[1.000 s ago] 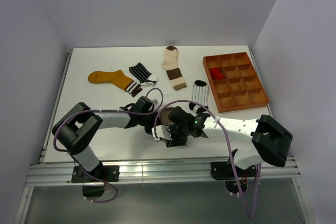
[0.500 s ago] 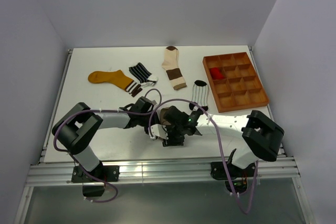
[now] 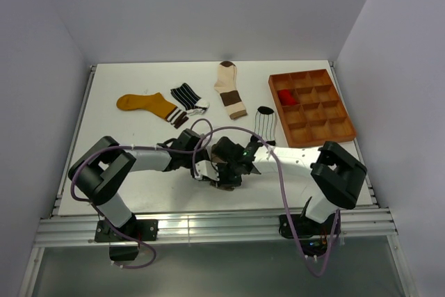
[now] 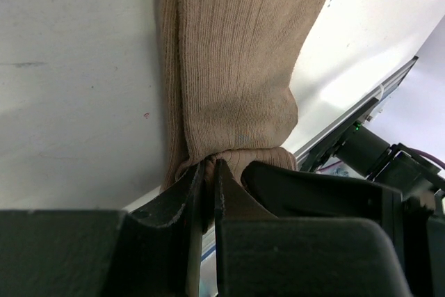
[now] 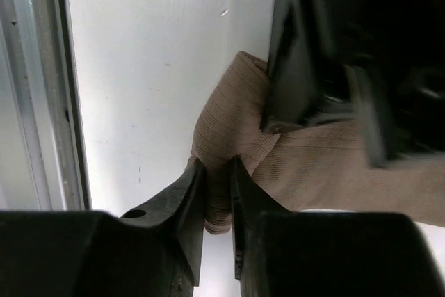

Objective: Roll the socks
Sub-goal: Roll the sock at the center of the board.

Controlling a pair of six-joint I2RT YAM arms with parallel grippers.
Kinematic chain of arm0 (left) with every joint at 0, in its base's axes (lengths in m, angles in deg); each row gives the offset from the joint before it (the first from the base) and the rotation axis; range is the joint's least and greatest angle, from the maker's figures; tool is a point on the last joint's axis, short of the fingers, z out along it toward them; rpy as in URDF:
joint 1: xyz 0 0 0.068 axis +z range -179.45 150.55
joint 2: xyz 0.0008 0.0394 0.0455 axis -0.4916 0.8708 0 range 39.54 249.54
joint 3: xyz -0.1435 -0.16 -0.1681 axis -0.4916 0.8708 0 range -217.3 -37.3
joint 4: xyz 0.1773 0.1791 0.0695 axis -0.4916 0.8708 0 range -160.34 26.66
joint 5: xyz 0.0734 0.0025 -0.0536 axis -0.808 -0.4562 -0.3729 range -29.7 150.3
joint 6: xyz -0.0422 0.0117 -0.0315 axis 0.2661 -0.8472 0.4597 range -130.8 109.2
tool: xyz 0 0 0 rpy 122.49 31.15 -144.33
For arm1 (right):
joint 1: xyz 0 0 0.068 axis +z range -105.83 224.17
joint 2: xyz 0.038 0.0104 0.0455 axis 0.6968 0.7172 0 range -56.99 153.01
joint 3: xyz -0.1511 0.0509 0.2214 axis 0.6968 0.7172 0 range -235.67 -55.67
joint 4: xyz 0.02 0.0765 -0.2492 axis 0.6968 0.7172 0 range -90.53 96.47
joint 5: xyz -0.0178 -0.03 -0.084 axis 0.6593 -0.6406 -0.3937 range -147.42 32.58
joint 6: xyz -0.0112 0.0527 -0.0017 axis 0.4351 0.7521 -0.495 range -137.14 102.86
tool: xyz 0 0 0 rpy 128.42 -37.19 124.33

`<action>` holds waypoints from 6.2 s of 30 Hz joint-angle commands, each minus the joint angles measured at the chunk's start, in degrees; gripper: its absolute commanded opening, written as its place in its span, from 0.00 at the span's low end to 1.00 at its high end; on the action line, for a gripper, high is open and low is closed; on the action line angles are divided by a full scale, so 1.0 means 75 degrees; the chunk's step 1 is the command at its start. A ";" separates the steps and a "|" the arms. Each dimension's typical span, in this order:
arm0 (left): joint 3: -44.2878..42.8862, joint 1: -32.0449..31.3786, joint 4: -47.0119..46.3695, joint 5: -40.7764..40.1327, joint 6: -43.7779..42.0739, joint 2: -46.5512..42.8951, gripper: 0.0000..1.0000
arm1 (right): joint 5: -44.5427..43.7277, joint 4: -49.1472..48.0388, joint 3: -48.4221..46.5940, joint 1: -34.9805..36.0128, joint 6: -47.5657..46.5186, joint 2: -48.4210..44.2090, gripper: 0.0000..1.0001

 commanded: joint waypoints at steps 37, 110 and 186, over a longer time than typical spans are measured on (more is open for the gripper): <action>0.2359 0.0265 -0.2529 -0.2514 -0.1683 -0.2511 0.43 | 0.3861 0.6032 -0.4639 -0.2486 -0.2193 0.4475 0.12; 0.2605 -0.1903 -0.4289 -0.3112 -0.2762 -0.0849 0.10 | 0.3897 0.6399 -0.5991 -0.3225 -0.0366 0.6330 0.14; -0.0747 0.1460 0.1781 0.1377 -0.2258 0.2468 0.00 | -0.2419 -0.5237 0.2998 0.0970 -0.2135 -0.1406 0.57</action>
